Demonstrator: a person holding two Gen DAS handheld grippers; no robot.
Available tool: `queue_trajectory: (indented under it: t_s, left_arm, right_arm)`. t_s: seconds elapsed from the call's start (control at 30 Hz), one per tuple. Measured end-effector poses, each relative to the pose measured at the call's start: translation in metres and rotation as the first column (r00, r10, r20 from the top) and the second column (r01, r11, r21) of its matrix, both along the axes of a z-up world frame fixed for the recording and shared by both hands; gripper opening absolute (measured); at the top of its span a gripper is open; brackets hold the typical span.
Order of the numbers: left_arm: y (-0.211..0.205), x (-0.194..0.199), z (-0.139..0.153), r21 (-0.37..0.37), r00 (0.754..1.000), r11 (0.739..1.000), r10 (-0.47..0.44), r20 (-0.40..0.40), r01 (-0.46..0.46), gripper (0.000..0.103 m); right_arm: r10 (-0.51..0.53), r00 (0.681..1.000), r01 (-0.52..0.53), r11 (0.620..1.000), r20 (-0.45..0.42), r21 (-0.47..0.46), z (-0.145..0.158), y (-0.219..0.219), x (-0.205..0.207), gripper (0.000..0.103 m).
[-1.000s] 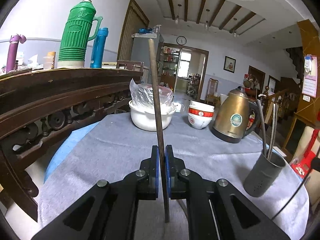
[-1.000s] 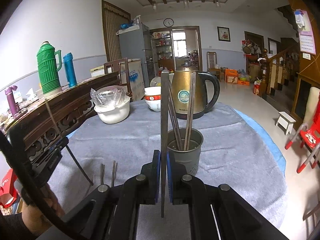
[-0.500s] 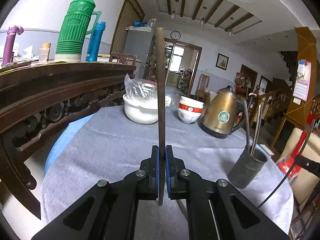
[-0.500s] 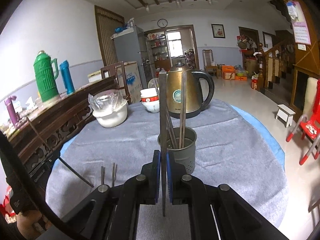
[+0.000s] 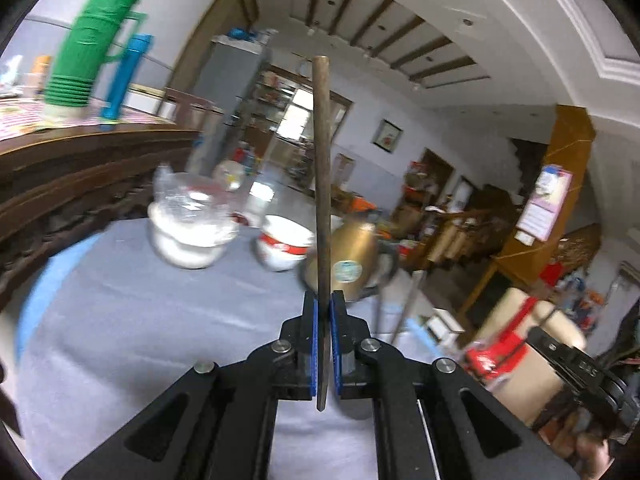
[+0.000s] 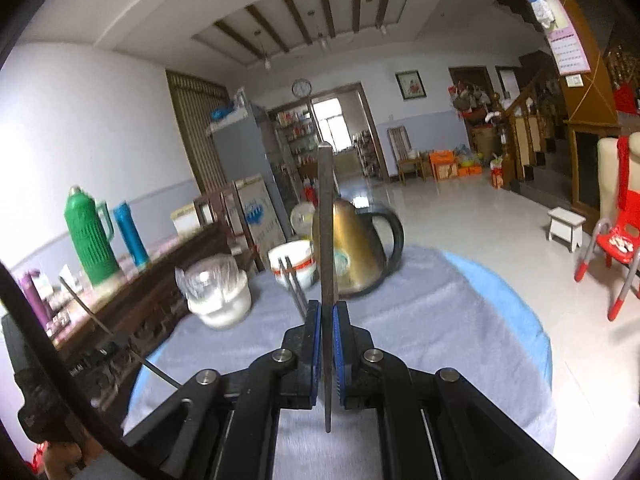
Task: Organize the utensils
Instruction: 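Carry both upright chopsticks over the grey perforated holder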
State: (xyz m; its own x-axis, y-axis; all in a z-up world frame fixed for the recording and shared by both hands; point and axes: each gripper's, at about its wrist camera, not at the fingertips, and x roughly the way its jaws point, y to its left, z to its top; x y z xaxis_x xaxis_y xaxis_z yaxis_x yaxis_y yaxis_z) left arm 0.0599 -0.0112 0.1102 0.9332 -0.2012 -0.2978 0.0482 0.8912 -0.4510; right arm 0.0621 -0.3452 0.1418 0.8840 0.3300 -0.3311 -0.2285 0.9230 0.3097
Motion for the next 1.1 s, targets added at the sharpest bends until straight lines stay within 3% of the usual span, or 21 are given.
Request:
queue_trajectory:
  t_s: [0.2,0.37,0.53,0.8,1.1]
  left_arm:
    - [-0.046,0.047,0.019,0.031,0.996,0.995,-0.092,-0.008,0.092,0.006]
    - [-0.073,0.076,0.021,0.045,0.992,0.992,-0.12,-0.029,0.121,0.006]
    - [-0.093,0.102,0.006,0.083,0.985,0.986,-0.136,-0.102,0.145,0.006]
    - [-0.108,0.117,-0.017,0.15,0.966,0.977,-0.116,-0.229,0.152,0.006]
    - [-0.114,0.12,-0.021,0.171,0.954,0.972,-0.108,-0.279,0.16,0.006]
  right_arm:
    - [0.01,0.999,-0.01,1.0,0.036,-0.009,0.024,0.001,0.035,0.006]
    - [0.018,1.0,-0.017,0.999,0.011,-0.032,0.015,0.008,0.065,0.006]
    - [0.03,0.999,-0.031,0.998,-0.021,-0.056,0.001,0.014,0.086,0.006]
    - [0.052,0.995,-0.059,0.995,-0.083,-0.085,-0.02,0.018,0.106,0.007]
    - [0.06,0.991,-0.074,0.991,-0.122,-0.11,-0.031,0.024,0.115,0.007]
